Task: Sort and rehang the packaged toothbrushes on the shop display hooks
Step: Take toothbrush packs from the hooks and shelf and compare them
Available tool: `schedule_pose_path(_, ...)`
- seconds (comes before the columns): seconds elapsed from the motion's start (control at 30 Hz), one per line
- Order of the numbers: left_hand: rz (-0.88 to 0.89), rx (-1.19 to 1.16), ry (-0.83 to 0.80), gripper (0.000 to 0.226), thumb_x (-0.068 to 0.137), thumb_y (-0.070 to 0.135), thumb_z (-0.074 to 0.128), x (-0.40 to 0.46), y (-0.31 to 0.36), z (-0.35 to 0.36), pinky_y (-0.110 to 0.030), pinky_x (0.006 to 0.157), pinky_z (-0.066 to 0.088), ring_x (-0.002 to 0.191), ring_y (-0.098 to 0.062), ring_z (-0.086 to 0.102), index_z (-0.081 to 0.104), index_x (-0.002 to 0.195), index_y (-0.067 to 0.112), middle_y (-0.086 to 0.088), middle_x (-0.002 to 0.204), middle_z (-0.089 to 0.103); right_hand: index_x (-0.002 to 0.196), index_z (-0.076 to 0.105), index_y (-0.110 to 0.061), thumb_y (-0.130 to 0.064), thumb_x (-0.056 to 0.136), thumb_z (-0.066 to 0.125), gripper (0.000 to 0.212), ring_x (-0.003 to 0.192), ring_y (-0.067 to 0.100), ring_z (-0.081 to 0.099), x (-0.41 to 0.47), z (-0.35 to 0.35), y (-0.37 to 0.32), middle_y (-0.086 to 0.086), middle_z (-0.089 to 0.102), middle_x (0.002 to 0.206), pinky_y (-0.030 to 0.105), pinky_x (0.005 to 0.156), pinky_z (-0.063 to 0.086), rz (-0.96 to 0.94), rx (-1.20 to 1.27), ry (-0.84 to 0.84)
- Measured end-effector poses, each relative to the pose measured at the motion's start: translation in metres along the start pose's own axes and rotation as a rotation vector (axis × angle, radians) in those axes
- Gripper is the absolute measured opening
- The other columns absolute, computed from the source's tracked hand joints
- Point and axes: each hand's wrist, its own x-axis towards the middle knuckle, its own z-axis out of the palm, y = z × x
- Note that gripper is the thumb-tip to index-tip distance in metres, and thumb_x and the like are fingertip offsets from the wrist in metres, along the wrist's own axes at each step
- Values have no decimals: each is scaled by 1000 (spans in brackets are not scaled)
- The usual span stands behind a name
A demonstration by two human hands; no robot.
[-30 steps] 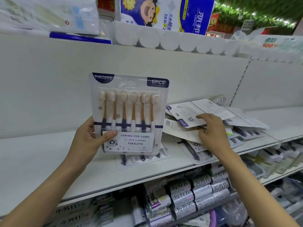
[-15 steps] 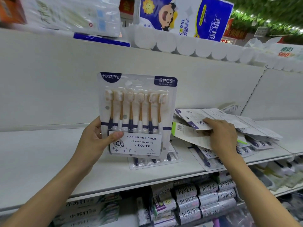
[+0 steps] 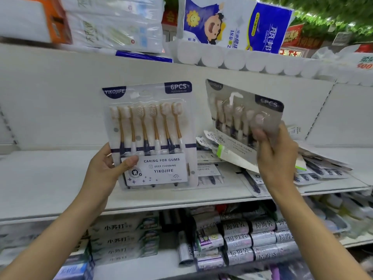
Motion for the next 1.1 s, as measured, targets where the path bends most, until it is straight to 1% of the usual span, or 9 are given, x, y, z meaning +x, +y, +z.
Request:
schedule_pose_path(0.1, 1, 21, 62, 34, 75, 17, 74, -21, 9, -20, -26, 77, 61, 94, -12, 74, 66, 108, 25, 2, 104, 77, 103, 57, -19, -19, 99, 62, 6, 72, 12, 57, -7, 7, -30, -5, 63, 82, 37, 63, 47, 41, 222, -19)
schedule_pose_path(0.23, -1, 66, 169, 33, 76, 14, 72, -57, 25, -57, -21, 66, 59, 86, -10, 74, 66, 107, 22, 3, 97, 78, 99, 56, -31, -8, 96, 64, 25, 81, 2, 59, -24, 29, -66, -11, 64, 89, 24, 71, 49, 100, 488, -98)
schedule_pose_path(0.33, -1, 109, 245, 32, 78, 12, 72, -84, 37, -92, -20, 69, 58, 90, -11, 74, 66, 108, 22, 2, 100, 78, 102, 61, -29, -13, 95, 66, 19, 89, 14, 67, -42, 54, -88, -2, 69, 96, 39, 80, 56, 166, 580, -185)
schedule_pose_path(0.4, 3, 117, 280, 38, 73, 21, 75, -101, 46, -117, -22, 72, 59, 93, -14, 73, 65, 110, 21, 0, 102, 78, 105, 64, -29, -12, 94, 67, 20, 95, 22, 69, -55, 71, -103, 2, 71, 101, 45, 84, 57, 194, 632, -256)
schedule_pose_path(0.5, 10, 104, 365, 55, 61, 36, 78, -124, 61, -155, -22, 69, 59, 95, -16, 74, 64, 112, 22, 1, 103, 77, 107, 64, -31, -8, 94, 67, 26, 97, 14, 69, -76, 93, -133, -5, 72, 103, 33, 83, 56, 202, 661, -375)
schedule_pose_path(0.6, 28, 120, 429, 62, 57, 46, 87, -148, 74, -192, -23, 72, 60, 97, -14, 73, 65, 111, 25, 1, 108, 76, 111, 64, -21, -7, 93, 68, 24, 90, 5, 70, -94, 114, -168, -9, 73, 99, 19, 76, 55, 226, 704, -478)
schedule_pose_path(0.73, 34, 140, 507, 39, 74, 23, 72, -186, 92, -251, -22, 72, 60, 96, -14, 73, 64, 112, 26, 1, 109, 76, 104, 64, -24, -6, 90, 71, 24, 79, 1, 70, -121, 146, -227, -14, 73, 87, 14, 66, 54, 230, 769, -565)
schedule_pose_path(0.9, 13, 188, 618, 42, 78, 19, 71, -241, 114, -346, -33, 82, 59, 102, -20, 72, 63, 118, 26, 1, 112, 75, 104, 69, -19, -11, 89, 74, 18, 83, 13, 74, -171, 197, -315, -4, 77, 92, 27, 71, 61, 276, 880, -671)
schedule_pose_path(1.1, -19, 223, 692, 57, 79, 18, 79, -301, 141, -468, -44, 97, 52, 112, -26, 68, 57, 132, 15, -5, 120, 73, 102, 69, -29, -7, 87, 75, 27, 88, 12, 73, -245, 266, -421, -7, 76, 94, 30, 79, 60, 271, 943, -780)
